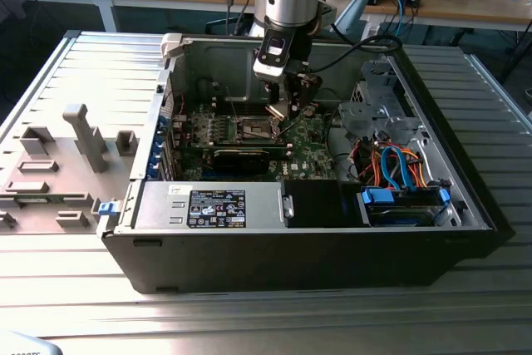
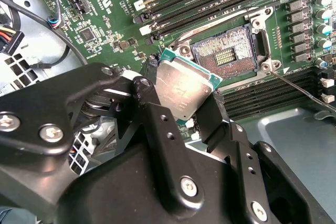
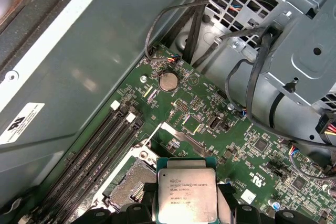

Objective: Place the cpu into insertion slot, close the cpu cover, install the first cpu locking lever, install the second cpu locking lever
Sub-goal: 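Place the cpu into insertion slot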

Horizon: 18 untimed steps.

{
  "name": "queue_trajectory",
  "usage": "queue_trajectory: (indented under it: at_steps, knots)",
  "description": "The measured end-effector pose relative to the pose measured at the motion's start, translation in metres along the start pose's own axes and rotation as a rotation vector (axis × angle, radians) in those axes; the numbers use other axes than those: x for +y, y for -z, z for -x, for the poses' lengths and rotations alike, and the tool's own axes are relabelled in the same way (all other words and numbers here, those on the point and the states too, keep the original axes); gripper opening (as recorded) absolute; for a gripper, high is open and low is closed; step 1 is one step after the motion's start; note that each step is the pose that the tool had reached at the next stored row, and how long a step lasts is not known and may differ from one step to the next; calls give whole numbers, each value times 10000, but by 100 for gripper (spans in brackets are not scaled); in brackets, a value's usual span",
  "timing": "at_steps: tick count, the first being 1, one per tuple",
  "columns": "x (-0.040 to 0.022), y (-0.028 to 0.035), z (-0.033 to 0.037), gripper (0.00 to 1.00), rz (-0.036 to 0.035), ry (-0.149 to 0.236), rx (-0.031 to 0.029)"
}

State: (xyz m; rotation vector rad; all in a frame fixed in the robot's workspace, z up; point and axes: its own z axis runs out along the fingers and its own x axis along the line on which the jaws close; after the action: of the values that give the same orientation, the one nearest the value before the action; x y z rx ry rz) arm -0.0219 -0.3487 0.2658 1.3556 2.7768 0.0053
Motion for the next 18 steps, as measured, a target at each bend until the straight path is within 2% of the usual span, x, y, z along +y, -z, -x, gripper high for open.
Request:
queue_trajectory:
  at_steps: [18]
  knots:
    - [0, 0, 0, 54, -9, -202, -5]
